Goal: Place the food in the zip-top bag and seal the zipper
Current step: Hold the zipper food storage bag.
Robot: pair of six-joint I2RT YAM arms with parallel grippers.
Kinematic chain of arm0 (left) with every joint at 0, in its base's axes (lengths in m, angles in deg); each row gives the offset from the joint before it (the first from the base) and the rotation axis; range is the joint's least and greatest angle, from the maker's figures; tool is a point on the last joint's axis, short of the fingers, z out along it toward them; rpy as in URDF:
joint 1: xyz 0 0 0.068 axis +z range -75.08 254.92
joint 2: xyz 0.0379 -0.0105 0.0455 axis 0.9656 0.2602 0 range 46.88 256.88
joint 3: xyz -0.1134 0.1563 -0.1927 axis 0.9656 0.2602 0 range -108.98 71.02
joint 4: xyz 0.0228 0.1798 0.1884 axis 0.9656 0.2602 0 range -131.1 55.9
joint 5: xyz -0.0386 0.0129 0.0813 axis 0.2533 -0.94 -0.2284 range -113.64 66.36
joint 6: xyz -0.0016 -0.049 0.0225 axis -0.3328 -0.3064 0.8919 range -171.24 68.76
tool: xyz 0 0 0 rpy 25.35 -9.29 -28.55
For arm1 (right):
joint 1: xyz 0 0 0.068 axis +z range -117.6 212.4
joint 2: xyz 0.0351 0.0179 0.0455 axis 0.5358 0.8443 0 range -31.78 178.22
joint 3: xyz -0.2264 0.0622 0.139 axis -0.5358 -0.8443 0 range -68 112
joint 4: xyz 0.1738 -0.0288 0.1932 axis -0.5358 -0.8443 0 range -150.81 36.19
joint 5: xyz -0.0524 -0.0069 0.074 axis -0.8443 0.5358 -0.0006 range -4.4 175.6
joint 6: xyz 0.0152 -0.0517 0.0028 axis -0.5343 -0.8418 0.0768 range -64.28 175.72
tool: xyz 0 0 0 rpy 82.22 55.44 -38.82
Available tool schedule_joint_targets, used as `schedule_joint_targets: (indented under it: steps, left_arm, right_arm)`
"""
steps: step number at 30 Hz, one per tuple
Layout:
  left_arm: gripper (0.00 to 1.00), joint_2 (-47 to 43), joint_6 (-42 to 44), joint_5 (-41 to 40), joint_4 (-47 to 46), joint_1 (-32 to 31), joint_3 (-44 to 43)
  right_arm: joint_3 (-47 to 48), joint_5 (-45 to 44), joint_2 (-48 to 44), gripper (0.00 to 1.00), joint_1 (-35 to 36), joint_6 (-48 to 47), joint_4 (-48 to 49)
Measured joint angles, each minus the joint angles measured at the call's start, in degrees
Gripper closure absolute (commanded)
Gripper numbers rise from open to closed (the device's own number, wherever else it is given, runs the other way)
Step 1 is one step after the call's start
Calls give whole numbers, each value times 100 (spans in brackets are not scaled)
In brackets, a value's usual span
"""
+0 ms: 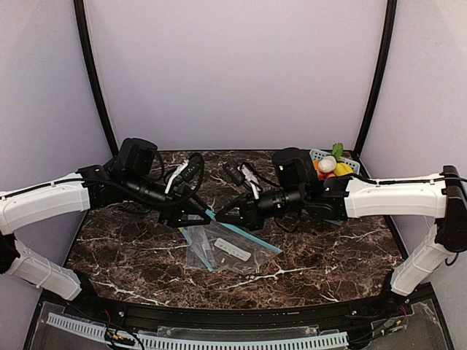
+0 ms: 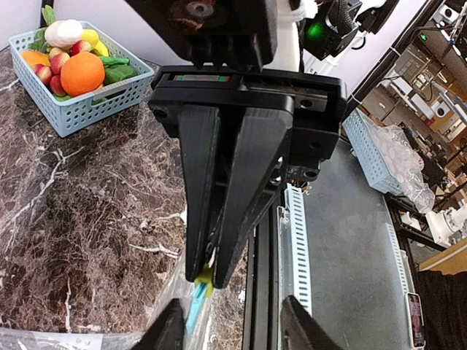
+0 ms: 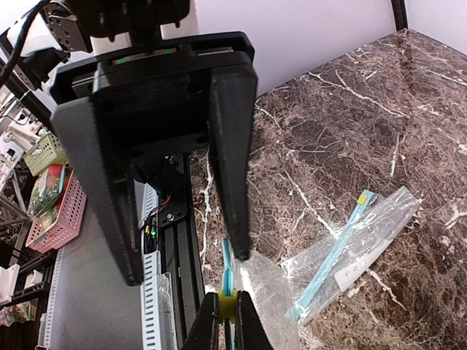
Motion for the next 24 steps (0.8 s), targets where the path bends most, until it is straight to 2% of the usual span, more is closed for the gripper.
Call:
schedule_joint_targets:
  steps: [3, 7, 13, 16, 24]
  left_arm:
    - [76, 50, -52, 42, 2, 0, -2]
    - [85, 107, -92, 52, -4, 7, -2]
    - [92, 127, -101, 17, 0, 7, -2]
    - [99, 133, -116, 15, -2, 7, -2]
    - [99, 144, -122, -17, -2, 11, -2]
  right_arm:
    - [-11, 15, 0, 100, 0, 0, -4]
    - [-26, 44, 0, 100, 4, 0, -7]
    - [-52, 83, 0, 100, 13, 0, 4]
    - [-59, 94, 0, 100, 20, 2, 4]
    - [-59, 111, 0, 100, 22, 0, 2]
